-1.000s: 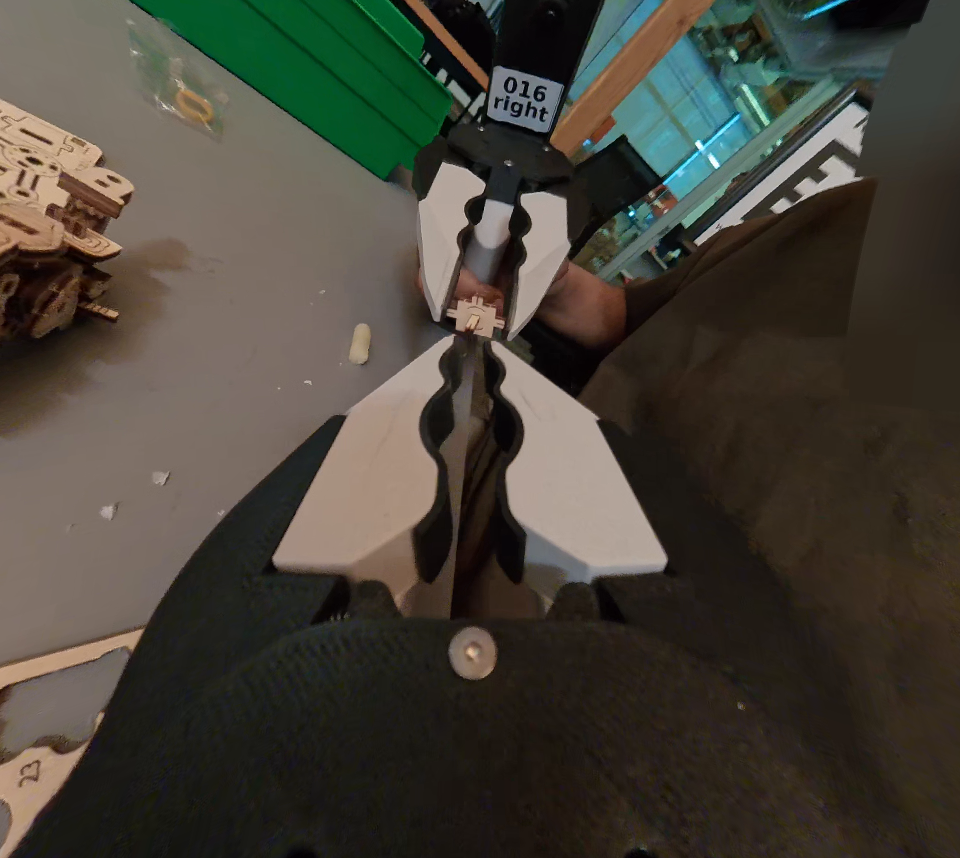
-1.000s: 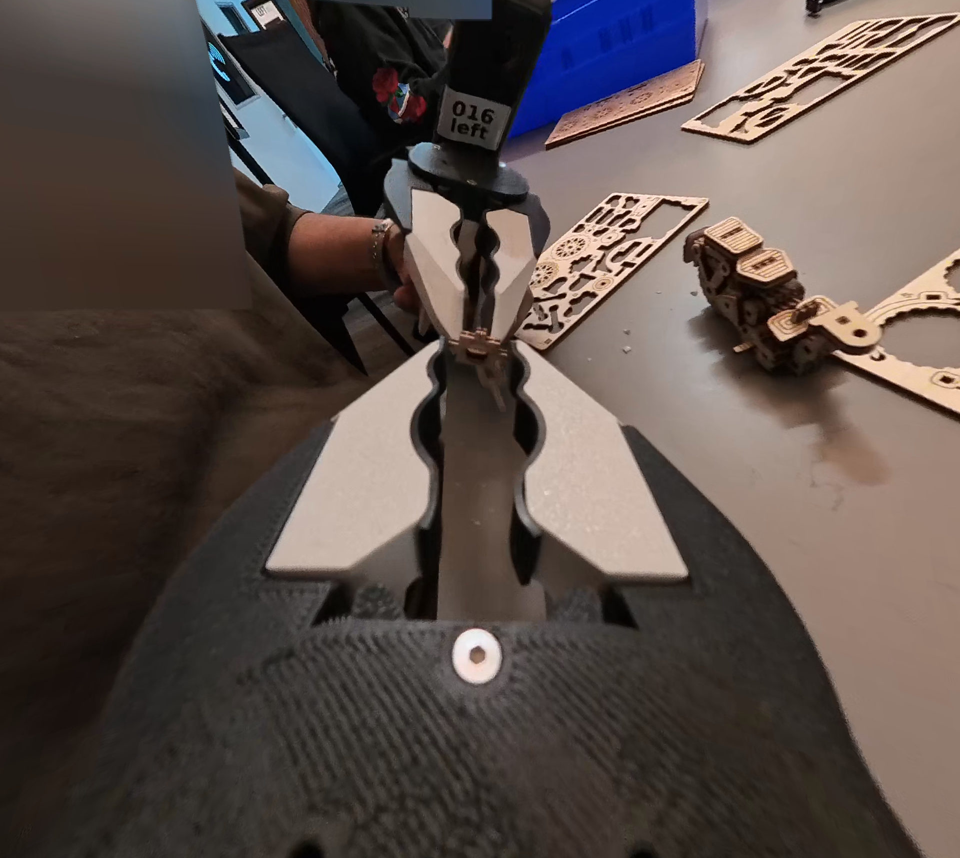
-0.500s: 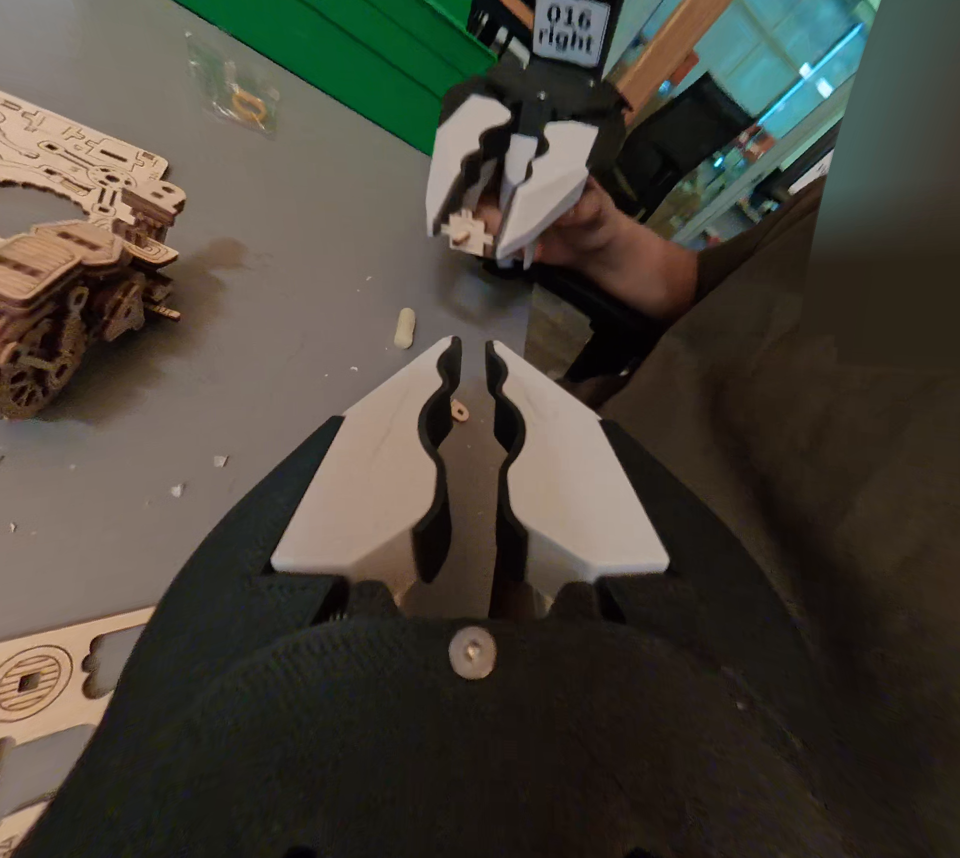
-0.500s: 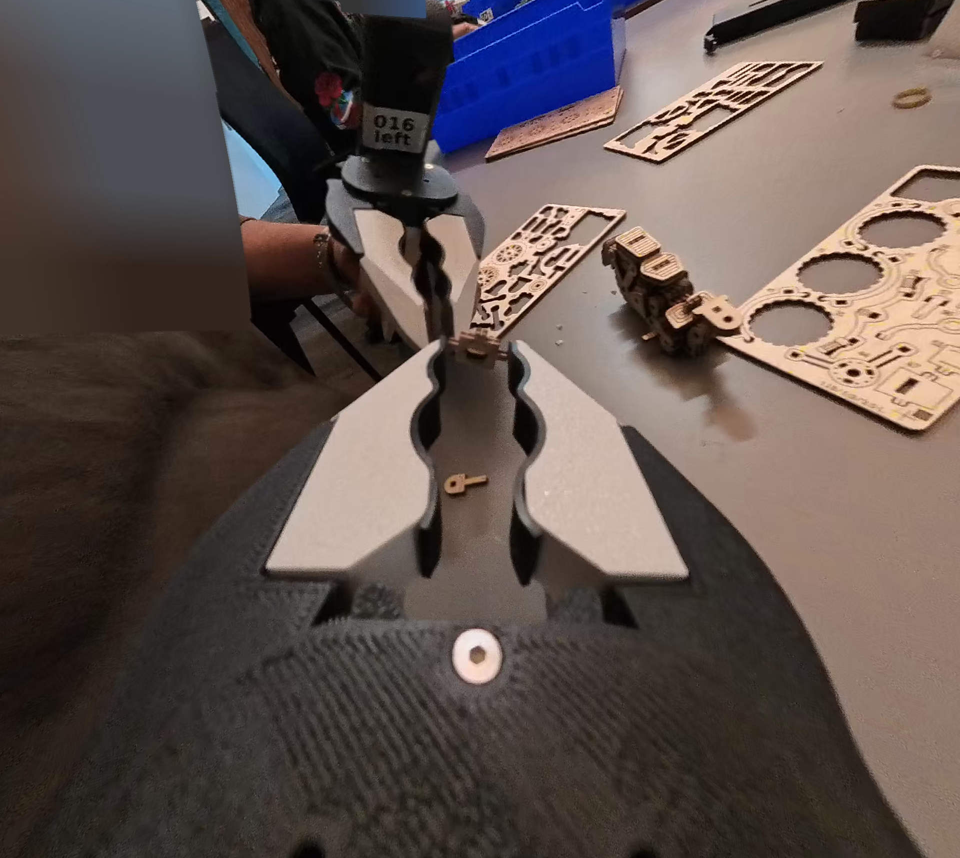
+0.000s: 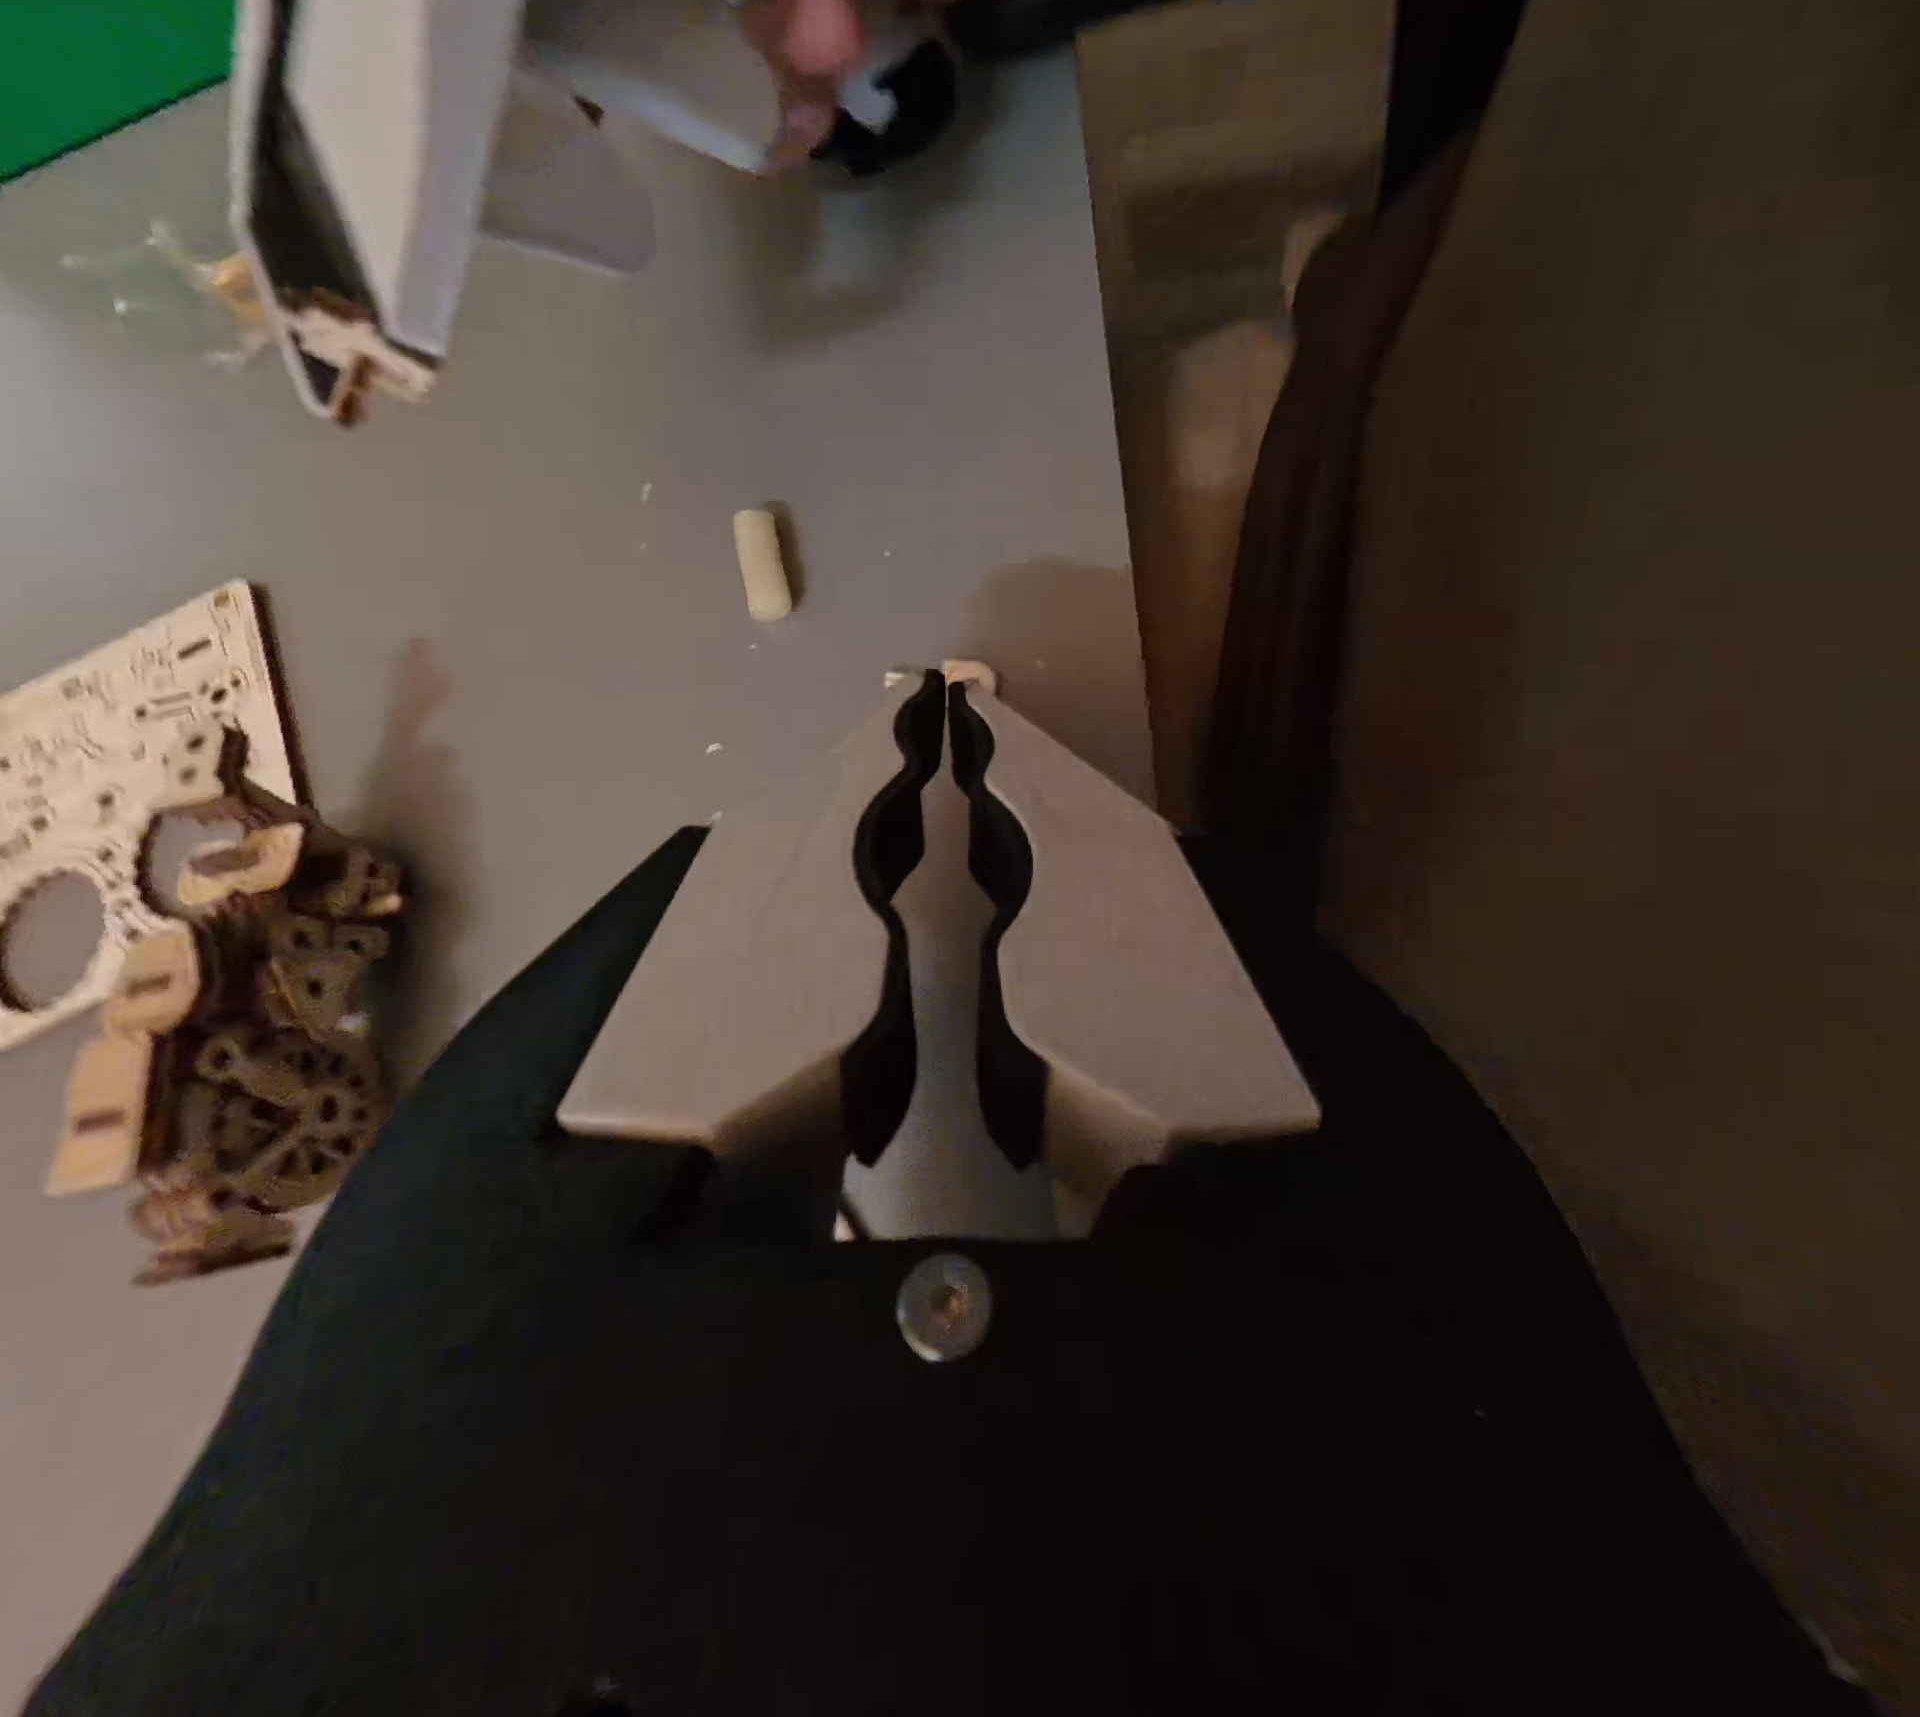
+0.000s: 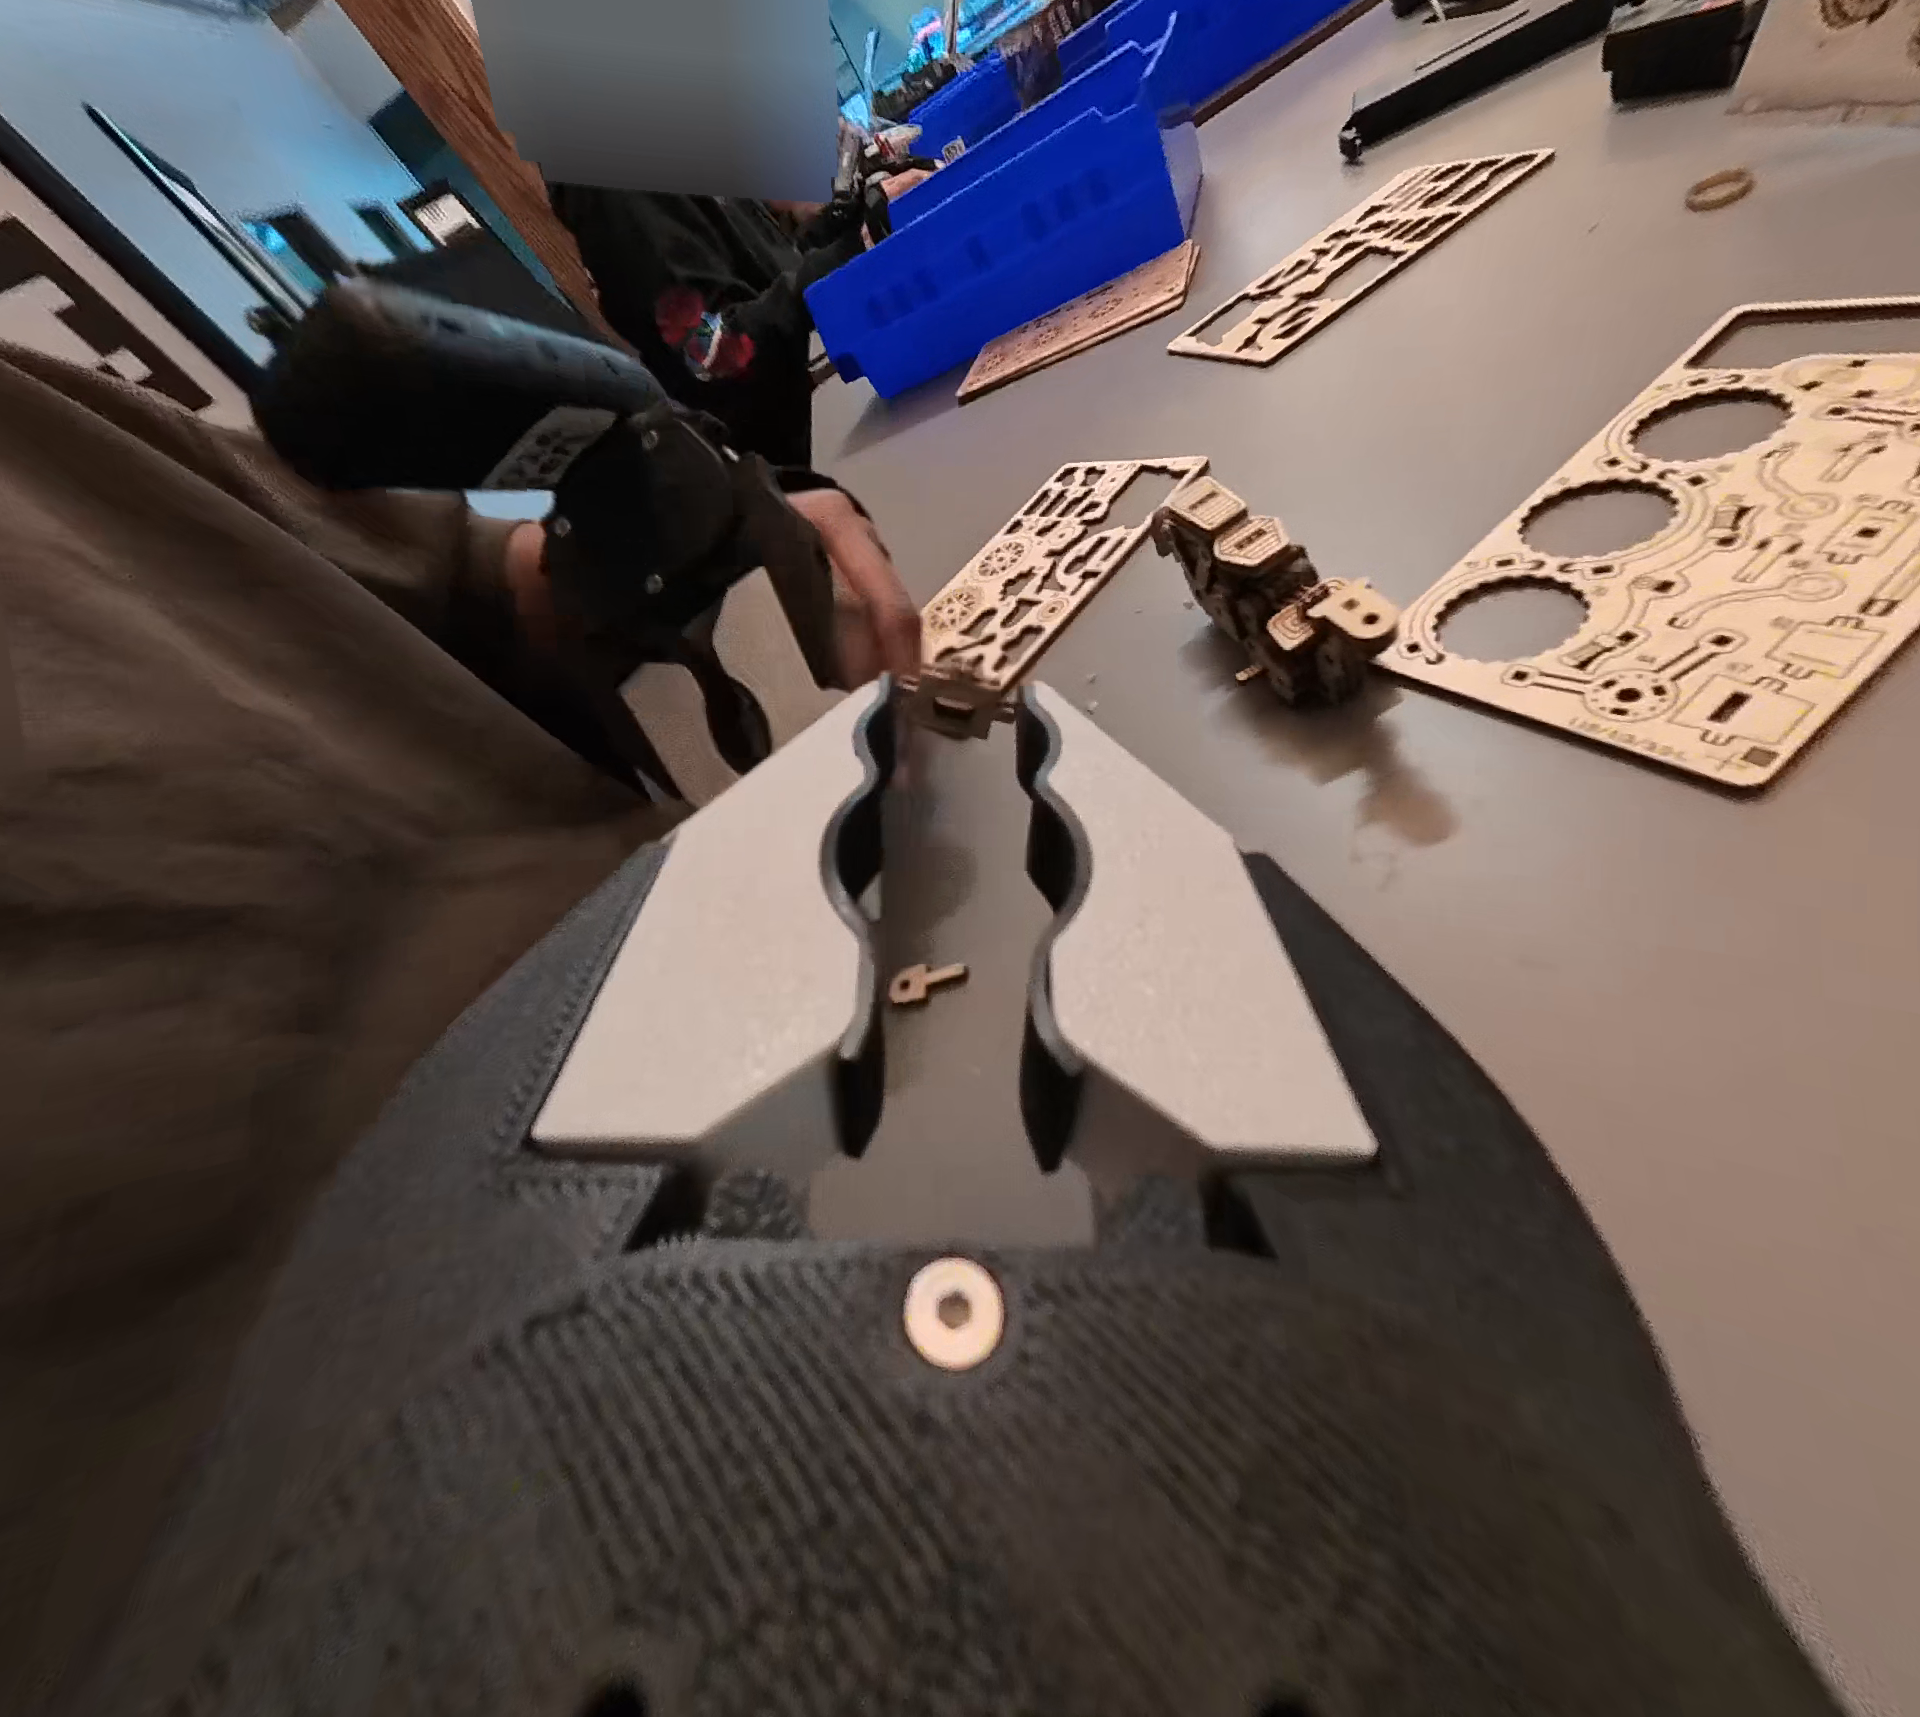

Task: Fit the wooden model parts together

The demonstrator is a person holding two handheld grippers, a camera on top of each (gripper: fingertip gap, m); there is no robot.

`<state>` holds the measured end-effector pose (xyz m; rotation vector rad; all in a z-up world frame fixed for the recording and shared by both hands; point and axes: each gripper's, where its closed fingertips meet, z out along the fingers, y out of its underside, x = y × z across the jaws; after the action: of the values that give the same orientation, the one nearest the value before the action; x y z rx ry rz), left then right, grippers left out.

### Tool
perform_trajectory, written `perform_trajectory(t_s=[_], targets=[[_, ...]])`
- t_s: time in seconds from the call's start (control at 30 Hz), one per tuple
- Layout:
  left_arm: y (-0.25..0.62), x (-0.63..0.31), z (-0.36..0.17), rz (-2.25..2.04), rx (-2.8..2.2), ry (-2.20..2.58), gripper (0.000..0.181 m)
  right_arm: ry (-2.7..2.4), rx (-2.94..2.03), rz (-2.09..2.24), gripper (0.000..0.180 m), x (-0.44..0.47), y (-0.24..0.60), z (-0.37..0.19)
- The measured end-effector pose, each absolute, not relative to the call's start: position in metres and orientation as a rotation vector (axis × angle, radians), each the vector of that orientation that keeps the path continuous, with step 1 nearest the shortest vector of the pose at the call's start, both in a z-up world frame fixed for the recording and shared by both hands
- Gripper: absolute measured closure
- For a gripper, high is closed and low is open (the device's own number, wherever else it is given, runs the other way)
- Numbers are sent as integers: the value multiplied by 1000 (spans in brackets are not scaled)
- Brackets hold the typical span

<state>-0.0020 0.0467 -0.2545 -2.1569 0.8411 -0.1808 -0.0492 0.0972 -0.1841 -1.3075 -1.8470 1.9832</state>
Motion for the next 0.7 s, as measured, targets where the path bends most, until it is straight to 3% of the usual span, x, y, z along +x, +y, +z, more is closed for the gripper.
perform_trajectory(t_s=[0.2, 0.7], targets=[[58, 2, -268, -287, -2218, 1120, 151, -1787, -1283, 2025, 159, -45, 105, -169], [28, -11, -277, -334, -2405, 1133, 159, -1774, -1256, 2060, 159, -37, 100, -162]])
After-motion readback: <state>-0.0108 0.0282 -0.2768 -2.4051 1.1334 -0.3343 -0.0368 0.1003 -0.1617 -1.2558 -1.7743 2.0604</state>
